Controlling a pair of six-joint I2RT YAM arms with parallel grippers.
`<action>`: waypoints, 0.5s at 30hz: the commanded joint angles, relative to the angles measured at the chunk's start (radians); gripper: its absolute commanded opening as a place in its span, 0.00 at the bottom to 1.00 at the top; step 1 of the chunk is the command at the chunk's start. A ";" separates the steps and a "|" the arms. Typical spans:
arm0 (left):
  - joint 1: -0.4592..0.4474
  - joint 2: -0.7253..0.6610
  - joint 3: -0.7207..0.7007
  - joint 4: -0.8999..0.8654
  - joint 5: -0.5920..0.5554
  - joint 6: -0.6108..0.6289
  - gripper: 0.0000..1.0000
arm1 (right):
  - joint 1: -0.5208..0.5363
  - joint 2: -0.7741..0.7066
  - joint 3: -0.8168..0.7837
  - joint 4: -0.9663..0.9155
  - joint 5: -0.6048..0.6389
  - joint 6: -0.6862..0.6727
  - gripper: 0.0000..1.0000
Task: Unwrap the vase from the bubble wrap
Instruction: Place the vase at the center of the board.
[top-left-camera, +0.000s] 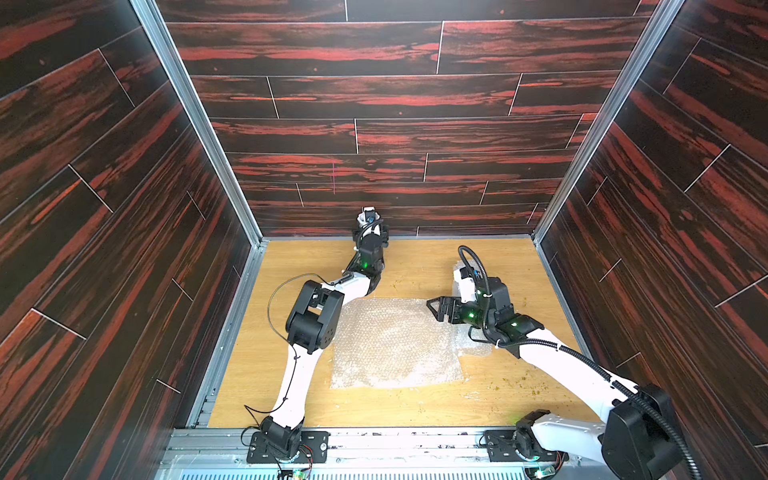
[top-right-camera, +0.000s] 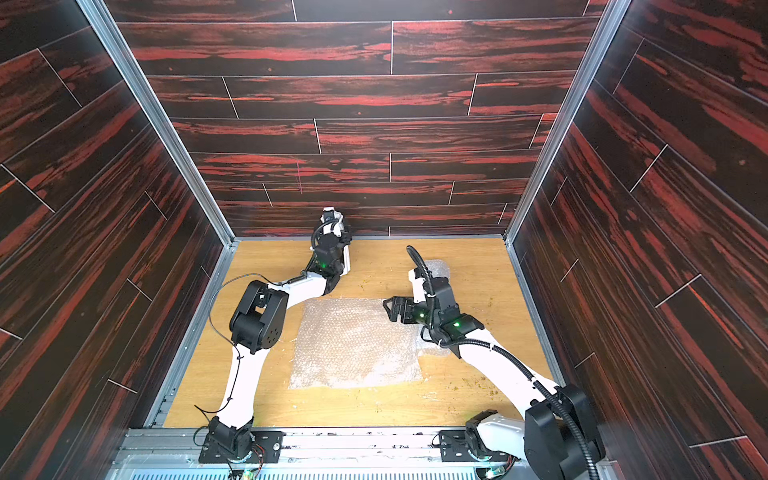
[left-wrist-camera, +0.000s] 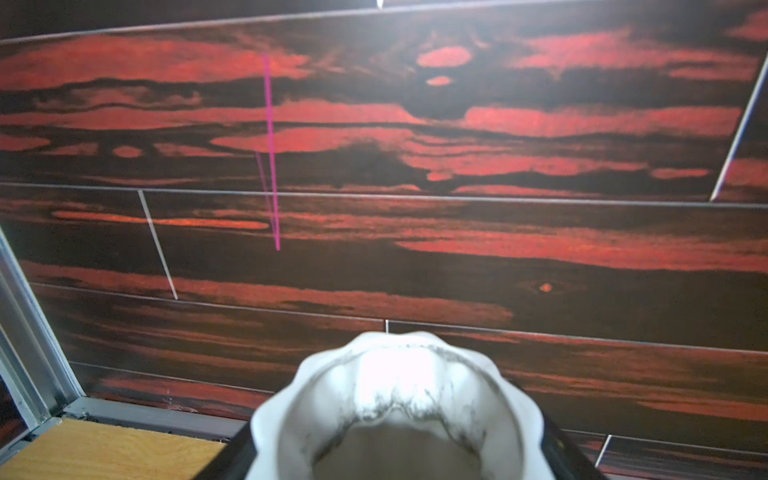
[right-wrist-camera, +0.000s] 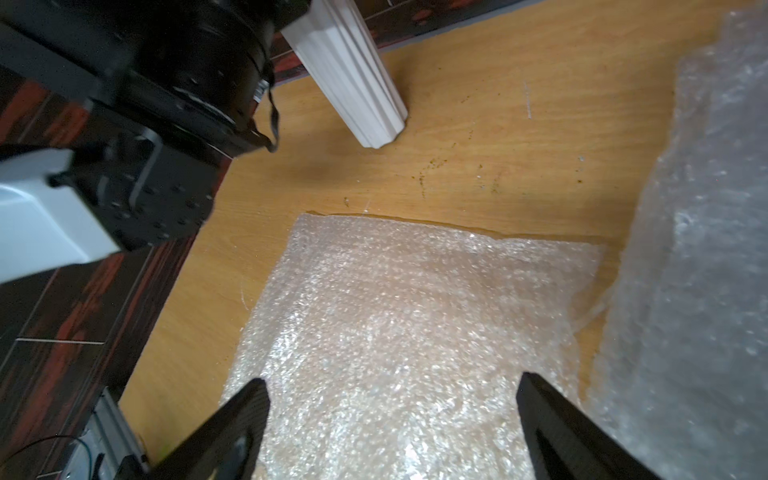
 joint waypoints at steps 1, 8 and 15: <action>0.006 -0.066 -0.063 0.036 -0.017 -0.006 0.29 | 0.013 0.007 0.031 -0.025 0.029 -0.003 0.96; 0.006 -0.112 -0.131 0.036 0.003 -0.028 0.50 | 0.017 -0.017 0.028 -0.026 0.042 -0.004 0.96; 0.006 -0.170 -0.187 0.006 0.019 -0.042 0.75 | 0.020 -0.031 0.052 -0.034 0.040 -0.009 0.96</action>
